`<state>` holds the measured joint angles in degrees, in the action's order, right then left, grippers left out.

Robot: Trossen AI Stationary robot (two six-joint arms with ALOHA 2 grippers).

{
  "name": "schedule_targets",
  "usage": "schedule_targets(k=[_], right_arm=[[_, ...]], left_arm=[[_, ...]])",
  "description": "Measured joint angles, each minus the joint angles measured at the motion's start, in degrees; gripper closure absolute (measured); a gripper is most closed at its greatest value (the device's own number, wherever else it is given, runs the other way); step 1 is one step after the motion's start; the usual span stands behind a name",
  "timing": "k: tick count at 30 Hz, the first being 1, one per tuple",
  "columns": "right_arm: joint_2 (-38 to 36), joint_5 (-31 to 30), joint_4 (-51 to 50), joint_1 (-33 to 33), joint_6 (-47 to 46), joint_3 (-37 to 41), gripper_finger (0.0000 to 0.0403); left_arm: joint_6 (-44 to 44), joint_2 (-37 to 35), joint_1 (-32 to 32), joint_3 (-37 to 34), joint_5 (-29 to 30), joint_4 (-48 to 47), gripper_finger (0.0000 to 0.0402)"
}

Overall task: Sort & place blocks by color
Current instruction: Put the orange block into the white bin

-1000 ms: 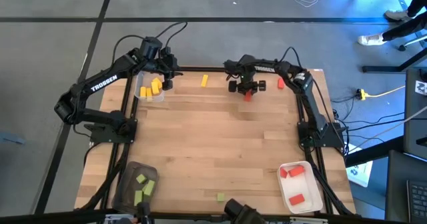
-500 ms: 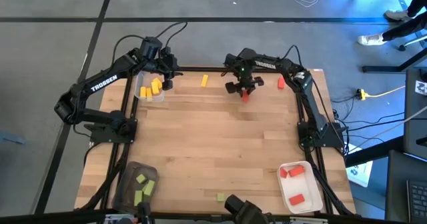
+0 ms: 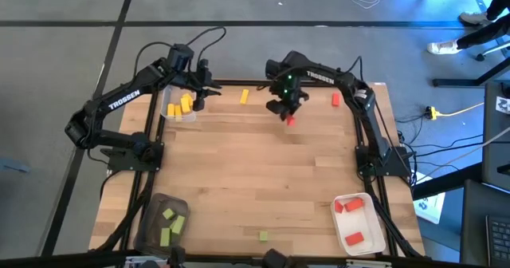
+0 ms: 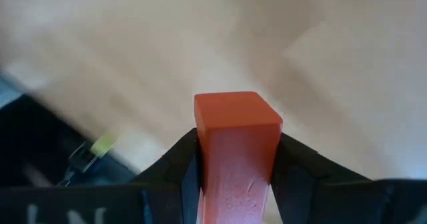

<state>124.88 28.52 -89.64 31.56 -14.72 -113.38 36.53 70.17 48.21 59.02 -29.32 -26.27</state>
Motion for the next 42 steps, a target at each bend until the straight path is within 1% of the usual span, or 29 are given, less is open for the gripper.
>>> schedule_targets(k=[4,6,9,13,17,19,21,24,27,31,33,36,38,40,42], right_arm=[[-1.60,6.13,-0.29,-3.63,-0.40,0.58,0.0266],[-2.62,8.22,-0.27,-5.84,-2.73,0.70,0.0266],[-4.74,13.03,-0.31,-9.06,-5.95,0.70,0.0266],[-7.85,13.63,-0.31,-13.63,-10.87,0.84,0.0266],[-11.58,12.28,-0.33,-18.01,-20.14,2.55,0.0267],[-14.01,12.73,-0.27,-20.18,-24.84,4.63,0.0267],[-17.25,12.68,-0.39,-22.25,-30.52,7.47,0.0267],[-22.87,9.70,-0.49,-25.45,-40.36,13.68,0.0267],[-28.69,9.60,-0.42,-28.86,-47.52,20.87,0.0267],[-35.93,16.01,-0.49,-34.00,-53.10,30.37,0.0267],[-39.10,18.25,-0.40,-37.11,-55.75,34.87,0.0267],[-42.78,19.64,-0.57,-41.60,-59.68,41.77,0.0267],[-44.42,20.23,-0.22,-43.92,-61.52,46.24,0.0267],[-45.82,21.27,0.46,-45.53,-62.08,50.29,0.0267],[-46.70,22.48,3.39,-47.14,-62.08,54.38,0.0267]], left_arm=[[-0.02,0.00,0.04,0.00,0.84,0.01,0.0319],[-0.02,0.00,0.02,0.00,1.10,0.01,0.0319],[0.00,0.00,0.04,0.00,1.12,0.02,0.0319],[0.04,0.00,0.02,0.00,1.12,0.01,0.0319],[0.04,0.00,0.02,0.00,1.09,0.01,0.0319],[0.07,0.00,0.04,0.00,0.00,0.00,0.0319],[0.04,0.00,0.04,0.00,-2.08,0.01,0.0319],[-0.07,0.00,0.02,0.00,-4.91,0.01,0.0319],[-0.42,0.00,-0.02,0.00,-5.37,0.08,0.0319],[-0.41,0.00,-0.83,0.00,-4.69,0.35,0.0319],[-0.38,0.00,-1.39,0.00,-4.57,0.74,0.0319],[-0.89,0.00,-1.97,0.00,-4.52,2.95,0.0319],[-3.02,0.00,-2.36,0.00,-4.43,4.79,0.0319],[-5.57,0.00,-2.71,0.00,-4.43,6.99,0.0319],[-8.20,0.00,-3.25,0.00,-4.41,8.87,0.0319]])
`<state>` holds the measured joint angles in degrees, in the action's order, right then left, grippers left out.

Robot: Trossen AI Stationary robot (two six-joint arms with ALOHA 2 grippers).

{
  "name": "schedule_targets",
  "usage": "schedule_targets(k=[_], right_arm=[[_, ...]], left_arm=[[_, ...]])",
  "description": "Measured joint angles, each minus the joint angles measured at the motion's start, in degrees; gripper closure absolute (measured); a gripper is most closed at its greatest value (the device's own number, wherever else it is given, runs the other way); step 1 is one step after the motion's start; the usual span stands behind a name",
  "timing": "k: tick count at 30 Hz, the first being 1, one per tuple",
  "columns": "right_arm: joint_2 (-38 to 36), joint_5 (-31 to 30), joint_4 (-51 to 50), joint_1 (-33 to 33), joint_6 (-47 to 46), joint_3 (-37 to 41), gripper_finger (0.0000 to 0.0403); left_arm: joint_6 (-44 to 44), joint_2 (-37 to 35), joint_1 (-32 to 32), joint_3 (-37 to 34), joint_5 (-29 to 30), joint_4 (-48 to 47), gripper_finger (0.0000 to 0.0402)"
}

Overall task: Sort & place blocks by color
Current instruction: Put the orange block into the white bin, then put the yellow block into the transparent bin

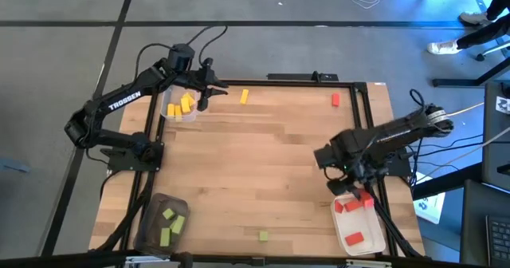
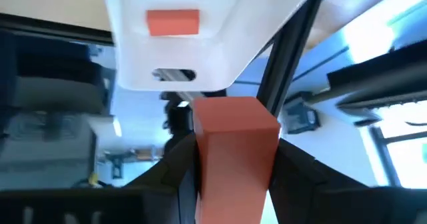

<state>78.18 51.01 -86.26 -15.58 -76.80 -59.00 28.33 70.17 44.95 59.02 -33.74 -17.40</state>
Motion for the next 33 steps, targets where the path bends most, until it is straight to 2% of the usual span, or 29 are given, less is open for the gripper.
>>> schedule_targets(k=[5,8,16,21,28,33], right_arm=[[-0.60,4.27,12.52,-4.22,0.91,8.66,0.0267],[-0.60,4.56,20.31,-5.78,0.25,12.35,0.0267],[-0.60,3.97,29.20,-7.21,0.34,19.29,0.0267],[-0.60,3.83,34.75,-7.19,0.54,21.08,0.0266],[-0.60,2.79,34.88,-7.19,0.56,21.07,0.0182],[-0.65,2.80,33.02,-7.19,2.10,19.33,0.0170]], left_arm=[[-4.40,0.00,-1.46,0.00,0.09,2.97,0.0319],[-6.00,0.00,-1.99,0.00,0.89,4.02,0.0319],[-7.36,0.00,-3.92,0.00,4.07,4.63,0.0319],[-7.40,0.00,-5.00,0.00,4.72,4.65,0.0319],[-7.40,0.00,-5.42,0.00,4.73,4.63,0.0319],[-7.40,0.00,-5.42,0.00,4.74,4.63,0.0319]])
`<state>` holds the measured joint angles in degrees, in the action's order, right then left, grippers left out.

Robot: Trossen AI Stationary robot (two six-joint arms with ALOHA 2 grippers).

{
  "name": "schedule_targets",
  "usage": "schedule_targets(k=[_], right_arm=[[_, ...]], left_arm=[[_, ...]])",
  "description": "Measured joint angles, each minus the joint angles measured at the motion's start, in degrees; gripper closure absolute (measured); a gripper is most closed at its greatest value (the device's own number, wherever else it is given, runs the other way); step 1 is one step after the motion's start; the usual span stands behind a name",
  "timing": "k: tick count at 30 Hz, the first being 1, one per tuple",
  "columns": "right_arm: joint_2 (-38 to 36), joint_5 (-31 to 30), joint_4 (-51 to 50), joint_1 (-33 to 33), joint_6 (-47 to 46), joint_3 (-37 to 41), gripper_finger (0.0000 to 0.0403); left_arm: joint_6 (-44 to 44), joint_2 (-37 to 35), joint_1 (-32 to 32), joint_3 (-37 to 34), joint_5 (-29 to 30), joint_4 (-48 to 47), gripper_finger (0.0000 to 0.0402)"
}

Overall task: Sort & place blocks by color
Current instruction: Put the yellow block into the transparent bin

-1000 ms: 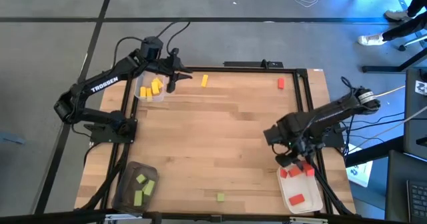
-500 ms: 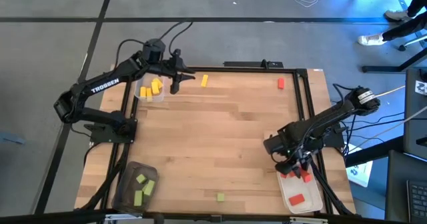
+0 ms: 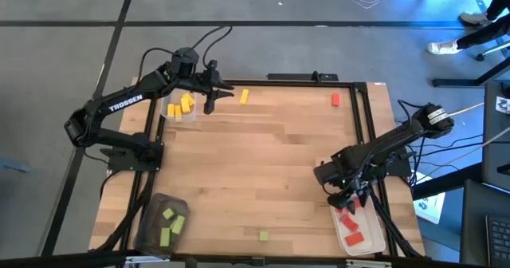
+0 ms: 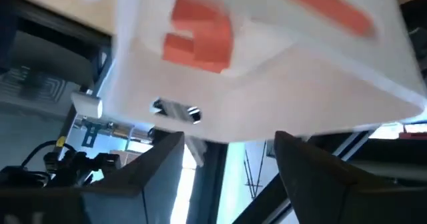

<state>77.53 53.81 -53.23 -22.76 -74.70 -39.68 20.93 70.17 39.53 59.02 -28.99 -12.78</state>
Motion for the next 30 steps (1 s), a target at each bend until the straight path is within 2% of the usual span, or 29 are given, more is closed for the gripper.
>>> schedule_targets(k=[3,6,9,12,17,22,26,28,30], right_arm=[[-1.12,-2.13,-5.52,0.03,0.27,-4.94,0.0169],[-2.89,-8.44,-14.63,0.86,-0.42,-12.83,0.0168],[-4.10,-18.72,-23.96,3.06,-5.26,-20.95,0.0167],[-4.76,-30.69,-27.52,5.93,-10.32,-28.00,0.0167],[-4.81,-47.71,-24.71,9.68,-6.16,-35.51,0.0167],[-4.83,-63.17,-15.32,11.68,-3.60,-38.74,0.0167],[-4.78,-74.51,-12.67,15.22,-2.26,-38.80,0.0167],[-4.53,-82.05,-13.87,18.48,-5.78,-38.80,0.0167],[-4.48,-85.35,-16.22,22.75,-9.91,-38.78,0.0167]], left_arm=[[0.00,0.00,0.02,0.00,1.41,0.00,0.0319],[0.00,0.00,0.02,0.00,3.50,0.00,0.0319],[0.00,0.00,0.02,0.00,5.49,-0.02,0.0319],[-0.08,0.00,0.02,0.00,8.68,-0.04,0.0319],[-8.58,0.00,0.07,0.00,17.82,-0.39,0.0319],[-14.35,0.00,0.09,0.00,24.46,-2.80,0.0319],[-15.27,0.00,0.09,0.00,25.70,-3.21,0.0319],[-14.85,0.00,0.09,0.00,25.70,-3.19,0.0319],[-14.56,0.00,0.09,0.00,25.46,-3.19,0.0319]])
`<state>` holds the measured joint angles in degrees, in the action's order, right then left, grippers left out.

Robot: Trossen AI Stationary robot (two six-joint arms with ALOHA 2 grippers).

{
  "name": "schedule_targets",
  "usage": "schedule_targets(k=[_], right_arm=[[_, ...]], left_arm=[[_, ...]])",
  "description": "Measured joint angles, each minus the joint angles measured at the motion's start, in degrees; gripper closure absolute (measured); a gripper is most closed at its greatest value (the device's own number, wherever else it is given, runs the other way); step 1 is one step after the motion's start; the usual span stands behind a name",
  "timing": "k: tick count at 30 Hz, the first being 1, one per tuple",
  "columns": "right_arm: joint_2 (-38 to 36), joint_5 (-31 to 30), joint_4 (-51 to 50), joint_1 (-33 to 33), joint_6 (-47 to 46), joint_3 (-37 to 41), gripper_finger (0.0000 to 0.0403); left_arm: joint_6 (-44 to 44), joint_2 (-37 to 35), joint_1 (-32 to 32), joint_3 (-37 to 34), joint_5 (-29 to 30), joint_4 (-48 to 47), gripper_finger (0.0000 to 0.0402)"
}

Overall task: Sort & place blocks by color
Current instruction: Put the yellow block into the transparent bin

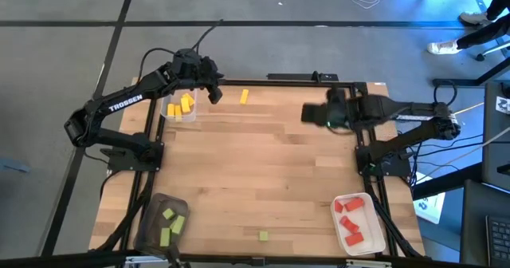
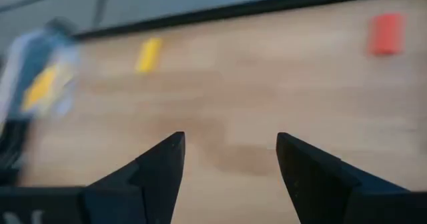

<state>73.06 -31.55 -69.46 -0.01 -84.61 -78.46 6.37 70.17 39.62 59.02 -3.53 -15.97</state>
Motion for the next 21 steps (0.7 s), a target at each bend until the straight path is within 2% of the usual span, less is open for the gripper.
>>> schedule_targets(k=[7,15,19,21], right_arm=[[1.47,0.48,-6.28,19.31,4.44,0.04,0.0167],[9.74,10.86,-5.18,41.13,21.02,0.04,0.0166],[15.95,14.21,-1.55,48.60,30.02,0.07,0.0166],[19.07,17.71,1.78,50.79,33.35,0.07,0.0166]], left_arm=[[0.17,0.00,0.00,0.00,-0.52,0.07,0.0319],[0.22,0.00,0.00,0.00,-0.61,0.15,0.0319],[0.24,0.00,0.00,0.00,-0.61,0.13,0.0319],[0.24,0.00,0.00,0.00,-0.61,0.13,0.0319]])
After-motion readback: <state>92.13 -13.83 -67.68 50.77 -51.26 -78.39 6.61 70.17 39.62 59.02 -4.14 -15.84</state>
